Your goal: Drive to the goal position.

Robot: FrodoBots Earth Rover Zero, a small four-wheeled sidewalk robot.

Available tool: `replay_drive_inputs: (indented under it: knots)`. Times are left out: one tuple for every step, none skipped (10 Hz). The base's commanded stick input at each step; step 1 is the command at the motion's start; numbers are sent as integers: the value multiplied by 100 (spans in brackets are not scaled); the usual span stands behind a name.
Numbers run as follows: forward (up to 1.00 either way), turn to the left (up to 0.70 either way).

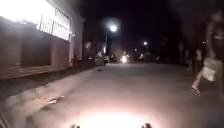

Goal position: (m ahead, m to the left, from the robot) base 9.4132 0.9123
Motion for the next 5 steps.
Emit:
replay_drive_inputs:
  knots:
    - [70,0]
    - [70,-16]
    - [70,-12]
    - [70,0]
    - [70,0]
